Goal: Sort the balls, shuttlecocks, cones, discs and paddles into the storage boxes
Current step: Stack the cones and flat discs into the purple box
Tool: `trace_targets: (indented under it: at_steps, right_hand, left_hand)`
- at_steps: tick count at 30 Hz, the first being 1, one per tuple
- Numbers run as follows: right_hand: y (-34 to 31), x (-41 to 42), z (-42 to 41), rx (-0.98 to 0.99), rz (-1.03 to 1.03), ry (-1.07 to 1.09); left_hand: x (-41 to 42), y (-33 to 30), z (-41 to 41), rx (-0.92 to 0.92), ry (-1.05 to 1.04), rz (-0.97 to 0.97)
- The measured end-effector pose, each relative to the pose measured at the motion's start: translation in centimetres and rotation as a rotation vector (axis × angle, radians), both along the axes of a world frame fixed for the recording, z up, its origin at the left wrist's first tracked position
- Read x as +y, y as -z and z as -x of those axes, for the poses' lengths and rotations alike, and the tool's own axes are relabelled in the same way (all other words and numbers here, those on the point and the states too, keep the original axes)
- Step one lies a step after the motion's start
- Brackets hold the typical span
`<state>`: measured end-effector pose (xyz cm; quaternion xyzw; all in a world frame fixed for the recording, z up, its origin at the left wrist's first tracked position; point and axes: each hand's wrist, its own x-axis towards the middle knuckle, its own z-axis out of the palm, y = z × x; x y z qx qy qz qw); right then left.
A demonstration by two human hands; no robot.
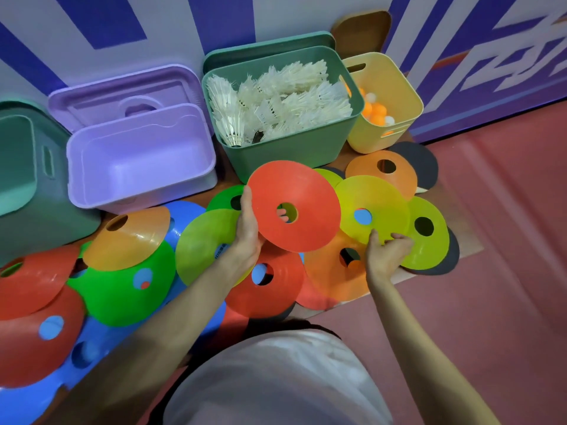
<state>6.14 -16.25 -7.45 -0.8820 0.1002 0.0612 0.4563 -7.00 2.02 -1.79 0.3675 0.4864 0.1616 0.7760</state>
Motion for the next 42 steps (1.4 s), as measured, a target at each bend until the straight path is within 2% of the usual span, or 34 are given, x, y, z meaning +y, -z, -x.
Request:
trace_targets:
  at_steps: [5,12,17,23,27,29,32,34,37,42]
  right_hand:
    - [0.1,-0.4,-1.3,0.167,-0.058,0.126]
    - [0.9,-0.6,-2.5,0.190,-0.066,0.190]
    - [2.0,-0.9,-2.6,0.243,-0.017,0.123]
    - [3.2,-1.3,-3.0,0.190,-0.005,-0.018]
    - [2.9,-1.7,-2.8,0.059,-0.133,0.010]
    - [0.6,-1.4,-1.9,-0.005,-0.284,-0.015]
    - [-2.2,-0.4,-0.9,0.103,-0.473,-0.120]
    - [-3.4,0.1,-0.2,0.210,-0.541,-0.274]
    - [-3.4,0.8,0.5,0.278,-0.484,-0.473]
    - [-2.1,2.1,0.9,0.024,-0.107,-0.688]
  left_hand:
    - [0.1,0.5,-0.7,0.040,-0.015,-0.030]
    - [0.1,1.3,-1.1,0.056,-0.046,-0.060]
    - [0.0,1.5,-1.1,0.053,-0.055,-0.063]
    - [-0.1,1.3,-1.2,0.080,-0.079,-0.094]
    - [0.0,1.3,-1.1,0.084,-0.096,-0.091]
    - [0.1,1.1,-1.1,0.084,-0.100,-0.090]
    - [0.2,0.9,-1.1,0.068,-0.070,-0.078]
    - [0.1,0.7,-1.1,0.043,-0.027,-0.061]
    - [-0.1,0.6,-1.0,-0.041,0.011,-0.046]
    - [-0.1,0.8,-0.5,-0.042,0.006,-0.009]
